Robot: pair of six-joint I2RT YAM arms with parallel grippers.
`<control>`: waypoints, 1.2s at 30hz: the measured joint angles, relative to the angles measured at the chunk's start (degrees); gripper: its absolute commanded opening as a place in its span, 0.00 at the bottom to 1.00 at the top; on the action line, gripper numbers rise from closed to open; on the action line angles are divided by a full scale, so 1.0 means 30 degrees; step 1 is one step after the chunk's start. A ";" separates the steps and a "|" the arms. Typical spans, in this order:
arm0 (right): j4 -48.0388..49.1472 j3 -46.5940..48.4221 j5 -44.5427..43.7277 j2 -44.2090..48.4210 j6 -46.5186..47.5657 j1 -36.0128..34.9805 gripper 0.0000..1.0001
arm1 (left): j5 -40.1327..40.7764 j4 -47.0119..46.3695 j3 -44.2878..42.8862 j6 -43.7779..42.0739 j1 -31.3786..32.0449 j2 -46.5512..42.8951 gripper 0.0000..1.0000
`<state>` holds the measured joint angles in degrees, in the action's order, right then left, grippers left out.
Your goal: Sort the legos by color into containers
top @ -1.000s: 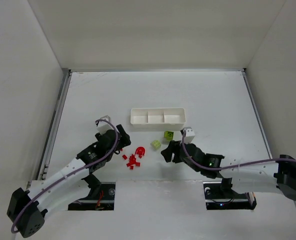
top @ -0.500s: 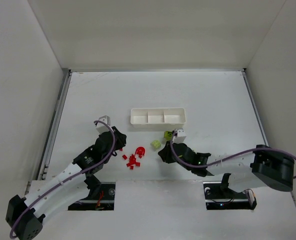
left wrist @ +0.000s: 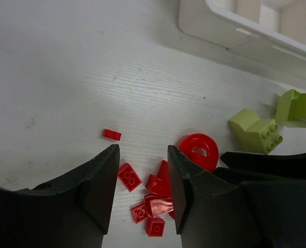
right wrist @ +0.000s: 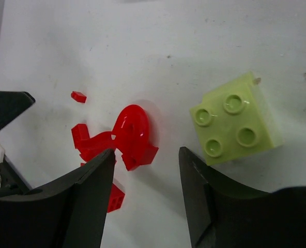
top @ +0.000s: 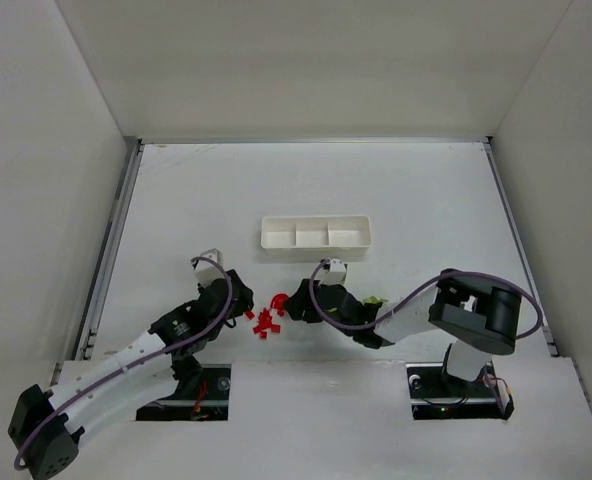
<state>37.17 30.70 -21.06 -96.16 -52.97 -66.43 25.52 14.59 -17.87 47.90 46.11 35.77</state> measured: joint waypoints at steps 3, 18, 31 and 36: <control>0.0678 0.0182 0.0182 -0.0619 -0.0364 0.0015 0.48 | 0.0015 0.0095 0.0160 0.0306 0.0372 -0.0102 0.40; 0.0925 0.0503 0.0408 -0.1355 -0.1566 0.0408 0.13 | 0.1035 -0.0867 -0.0080 0.0044 0.3366 0.3235 0.43; -0.1559 0.0503 -0.0372 0.0852 -0.0903 0.0525 0.09 | 0.2164 -0.1173 -0.0627 -0.0896 0.4102 0.2142 0.43; -0.2820 0.0699 -0.0816 0.3432 0.0444 0.0699 0.09 | 0.2484 -0.0787 -0.0641 -0.0954 0.4116 0.1639 0.42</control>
<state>28.71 32.80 -23.51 -85.86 -51.64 -64.34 32.97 12.23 -19.79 45.04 58.46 40.69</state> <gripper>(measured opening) 0.095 0.424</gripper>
